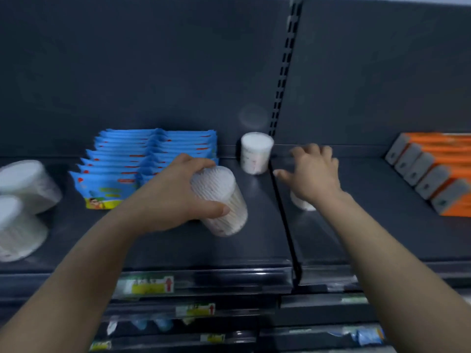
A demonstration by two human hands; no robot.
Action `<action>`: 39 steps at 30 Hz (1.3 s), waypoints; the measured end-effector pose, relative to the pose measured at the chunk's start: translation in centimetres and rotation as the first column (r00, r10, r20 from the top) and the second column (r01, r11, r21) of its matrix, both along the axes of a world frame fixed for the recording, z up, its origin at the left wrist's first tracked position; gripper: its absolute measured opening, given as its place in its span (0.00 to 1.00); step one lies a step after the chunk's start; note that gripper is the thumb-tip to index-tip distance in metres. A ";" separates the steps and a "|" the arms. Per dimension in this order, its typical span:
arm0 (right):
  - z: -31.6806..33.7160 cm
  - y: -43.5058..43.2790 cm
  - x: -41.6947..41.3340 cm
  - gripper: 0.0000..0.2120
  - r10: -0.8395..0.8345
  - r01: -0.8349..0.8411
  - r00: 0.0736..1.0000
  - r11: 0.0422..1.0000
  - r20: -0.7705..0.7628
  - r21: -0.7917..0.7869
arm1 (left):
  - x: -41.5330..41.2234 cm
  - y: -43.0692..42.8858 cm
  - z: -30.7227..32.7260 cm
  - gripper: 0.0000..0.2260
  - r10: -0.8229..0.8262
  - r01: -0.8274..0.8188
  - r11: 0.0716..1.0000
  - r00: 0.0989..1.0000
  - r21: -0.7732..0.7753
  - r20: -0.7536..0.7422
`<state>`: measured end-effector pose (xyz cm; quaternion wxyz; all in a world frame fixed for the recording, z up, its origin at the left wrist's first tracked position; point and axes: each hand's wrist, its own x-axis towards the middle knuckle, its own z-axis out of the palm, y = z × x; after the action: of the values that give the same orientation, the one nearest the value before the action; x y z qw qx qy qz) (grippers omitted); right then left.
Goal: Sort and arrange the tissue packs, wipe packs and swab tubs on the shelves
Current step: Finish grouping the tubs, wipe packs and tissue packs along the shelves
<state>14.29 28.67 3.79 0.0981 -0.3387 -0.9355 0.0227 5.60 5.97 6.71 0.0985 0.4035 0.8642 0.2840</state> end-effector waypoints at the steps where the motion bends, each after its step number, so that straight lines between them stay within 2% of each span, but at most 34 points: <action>1: -0.1 1.2 0.8 0.33 -0.064 0.067 0.996 0.997 0.058 -0.048 | 0.3 1.2 0.0 0.46 -0.017 0.017 1.000 1.000 0.002 0.007; 4: -0.6 3.7 1.9 0.41 -0.116 0.152 0.980 0.961 0.160 -0.231 | 1.1 4.3 0.0 0.44 -0.031 0.032 0.999 0.999 -0.019 0.032; 6: -0.8 4.7 2.0 0.42 -0.097 0.140 0.984 0.940 0.148 -0.313 | 1.7 6.0 -0.1 0.40 -0.024 0.025 0.999 0.999 -0.031 0.038; 9: -0.3 6.6 3.2 0.37 -0.041 0.069 0.996 0.912 0.079 -0.404 | 2.7 8.2 -0.1 0.39 -0.017 0.019 0.999 0.999 -0.040 0.031; 11: 0.6 8.6 5.0 0.31 -0.003 0.012 1.000 0.851 0.017 -0.524 | 3.5 9.9 -0.2 0.39 -0.015 0.017 0.999 0.998 -0.035 0.055; 13: 1.7 10.8 7.4 0.30 0.045 -0.034 0.999 0.785 0.003 -0.619 | 4.5 12.2 -0.5 0.39 -0.038 0.041 0.998 0.996 -0.041 0.083; 17: 2.6 14.7 12.1 0.40 0.144 -0.055 0.985 0.796 0.100 -0.603 | 7.4 17.4 -0.8 0.41 -0.128 0.136 0.989 0.983 -0.055 0.129; 22: 2.5 17.8 16.2 0.39 0.202 -0.067 0.966 0.799 0.161 -0.598 | 10.4 21.7 -1.5 0.36 -0.230 0.243 0.965 0.965 -0.099 0.127; 25: 2.6 18.3 17.4 0.38 0.233 -0.082 0.951 0.822 0.202 -0.564 | 11.4 22.5 -1.9 0.37 -0.247 0.265 0.954 0.960 -0.143 0.130; 33: 1.9 16.8 17.7 0.43 0.362 -0.155 0.897 0.794 0.252 -0.588 | 12.5 22.5 -2.5 0.39 -0.341 0.351 0.908 0.936 -0.228 0.085; 39: 1.6 15.8 17.9 0.46 0.287 -0.112 0.931 0.812 0.225 -0.573 | 12.3 22.4 -3.2 0.39 -0.242 0.259 0.949 0.964 -0.178 0.111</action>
<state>32.16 44.43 5.37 -0.1502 -0.2505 -0.9233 0.2494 17.93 28.40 3.52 0.2097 0.4858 0.8241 0.2023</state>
